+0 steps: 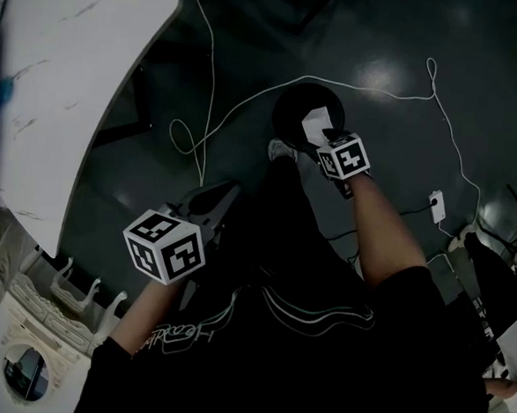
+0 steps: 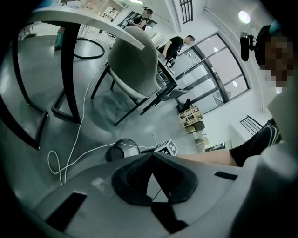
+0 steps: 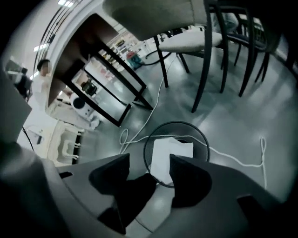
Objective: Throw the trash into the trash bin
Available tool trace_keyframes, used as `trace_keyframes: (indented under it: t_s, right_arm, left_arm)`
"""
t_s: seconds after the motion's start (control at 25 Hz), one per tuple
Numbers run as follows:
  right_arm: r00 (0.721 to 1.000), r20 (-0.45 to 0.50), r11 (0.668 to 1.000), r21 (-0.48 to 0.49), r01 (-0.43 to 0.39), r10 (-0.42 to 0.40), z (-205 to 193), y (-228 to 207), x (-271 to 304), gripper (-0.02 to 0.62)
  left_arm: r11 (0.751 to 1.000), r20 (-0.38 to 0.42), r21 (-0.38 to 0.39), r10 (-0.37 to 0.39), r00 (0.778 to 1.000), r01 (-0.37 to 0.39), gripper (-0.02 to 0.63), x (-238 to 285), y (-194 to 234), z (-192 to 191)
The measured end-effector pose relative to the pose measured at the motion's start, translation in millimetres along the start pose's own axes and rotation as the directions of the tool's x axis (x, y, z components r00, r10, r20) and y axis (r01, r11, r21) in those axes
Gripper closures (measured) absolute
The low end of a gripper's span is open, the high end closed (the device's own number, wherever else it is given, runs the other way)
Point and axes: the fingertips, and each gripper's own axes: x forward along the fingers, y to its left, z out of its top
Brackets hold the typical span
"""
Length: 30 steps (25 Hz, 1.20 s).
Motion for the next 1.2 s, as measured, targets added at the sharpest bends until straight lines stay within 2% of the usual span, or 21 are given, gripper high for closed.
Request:
trace_keyframes:
  t_s: [0.12, 0.2, 0.36, 0.52, 0.56, 0.64, 0.72, 0.8, 0.92, 1.0, 1.08, 1.2]
  right_arm:
    - [0.994, -0.011, 0.988, -0.112, 0.107, -0.109, 0.6, -9.0, -1.1, 0.321]
    - [0.991, -0.021, 0.986, -0.109, 0.129, -0.132, -3.6, -12.6, 0.5, 0.321]
    - [0.993, -0.010, 0.993, -0.025, 0.115, -0.115, -7.9, -16.2, -0.6, 0.321]
    - [0.997, 0.042, 0.998, -0.012, 0.068, -0.068, 4.3, -8.4, -16.3, 0.325]
    - [0.996, 0.068, 0.998, -0.024, 0.058, -0.057, 12.0, -4.5, -25.3, 0.340]
    - [0.989, 0.143, 0.998, -0.052, 0.043, -0.035, 36.1, 4.6, -49.3, 0.428]
    - [0.971, 0.240, 0.997, -0.075, -0.001, 0.019, 70.9, 19.8, -78.8, 0.445]
    - [0.941, 0.328, 0.992, -0.112, -0.054, 0.088, 105.9, 41.7, -113.5, 0.465]
    - [0.888, 0.426, 0.974, -0.206, -0.091, 0.173, 142.1, 83.1, -179.5, 0.520]
    - [0.838, 0.484, 0.950, -0.289, -0.119, 0.252, 163.6, 121.6, -230.0, 0.533]
    - [0.766, 0.534, 0.907, -0.395, -0.147, 0.357, 190.7, 166.4, -279.7, 0.545]
    - [0.634, 0.553, 0.813, -0.536, -0.226, 0.540, 221.4, 236.0, -340.7, 0.549]
  left_arm:
    - [1.000, 0.008, 0.000, 0.007, 1.000, -0.007, 0.600, -1.4, -1.4, -1.9]
    - [1.000, 0.010, -0.005, 0.008, 1.000, -0.008, 0.600, -0.4, -2.1, -4.8]
    - [1.000, 0.017, -0.006, 0.006, 1.000, -0.005, 0.600, 2.1, -5.1, -6.3]
    - [1.000, 0.046, 0.004, 0.005, 0.999, -0.005, 0.600, -2.5, -14.7, 1.4]
    - [1.000, 0.054, 0.010, 0.005, 0.999, -0.006, 0.600, -4.3, -18.0, 4.4]
    - [1.000, 0.079, 0.028, 0.008, 0.997, -0.010, 0.600, -8.8, -24.7, 15.3]
    - [0.998, 0.130, 0.058, 0.008, 0.991, -0.015, 0.600, -16.7, -33.8, 36.1]
    - [0.996, 0.204, 0.086, 0.004, 0.979, -0.022, 0.600, -31.3, -47.5, 59.8]
    - [0.994, 0.296, 0.105, -0.006, 0.955, -0.027, 0.600, -62.1, -76.0, 79.4]
    - [0.992, 0.336, 0.124, -0.016, 0.942, -0.028, 0.600, -86.3, -94.0, 84.9]
    - [0.987, 0.387, 0.155, -0.022, 0.922, -0.041, 0.600, -112.6, -106.4, 93.0]
    - [0.983, 0.475, 0.176, -0.030, 0.879, -0.061, 0.600, -153.7, -118.6, 102.7]
